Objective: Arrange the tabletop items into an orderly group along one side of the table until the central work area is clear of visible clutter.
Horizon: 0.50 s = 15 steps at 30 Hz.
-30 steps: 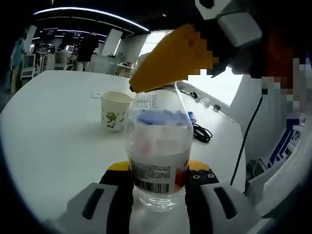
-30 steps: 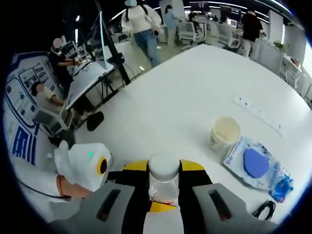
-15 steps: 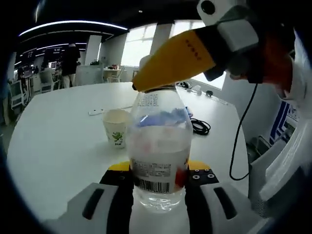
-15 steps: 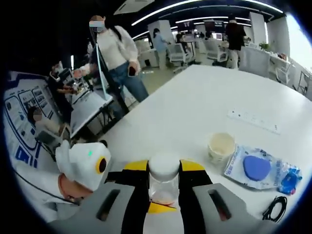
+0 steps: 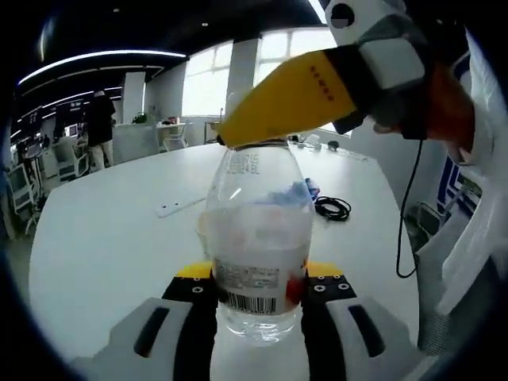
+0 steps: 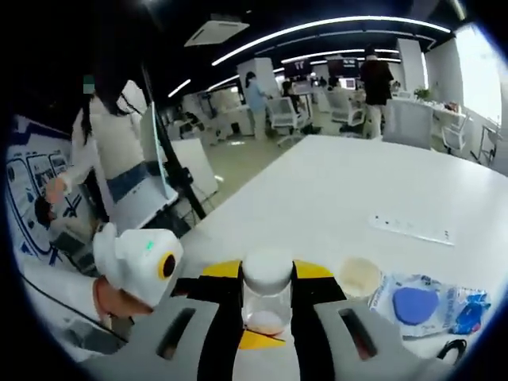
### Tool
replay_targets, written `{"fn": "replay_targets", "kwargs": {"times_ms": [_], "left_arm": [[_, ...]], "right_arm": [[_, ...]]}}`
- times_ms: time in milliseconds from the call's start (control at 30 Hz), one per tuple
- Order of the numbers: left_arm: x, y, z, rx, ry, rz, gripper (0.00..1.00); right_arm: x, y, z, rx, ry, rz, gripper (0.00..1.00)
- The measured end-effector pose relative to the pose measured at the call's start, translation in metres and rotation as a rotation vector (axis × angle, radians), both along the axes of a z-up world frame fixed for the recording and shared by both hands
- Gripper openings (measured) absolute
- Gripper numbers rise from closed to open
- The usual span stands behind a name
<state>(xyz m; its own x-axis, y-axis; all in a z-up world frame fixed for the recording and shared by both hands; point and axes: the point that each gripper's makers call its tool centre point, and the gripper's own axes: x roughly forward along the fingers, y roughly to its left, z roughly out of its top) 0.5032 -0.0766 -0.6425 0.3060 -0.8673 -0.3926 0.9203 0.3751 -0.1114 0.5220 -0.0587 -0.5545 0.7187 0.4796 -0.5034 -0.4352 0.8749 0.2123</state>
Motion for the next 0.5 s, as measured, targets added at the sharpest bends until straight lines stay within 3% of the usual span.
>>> {"fn": "replay_targets", "kwargs": {"times_ms": [500], "left_arm": [[0.025, 0.003, -0.009, 0.031, -0.012, -0.086, 0.39]], "right_arm": [[0.023, 0.006, -0.006, -0.016, -0.046, 0.002, 0.2]]}}
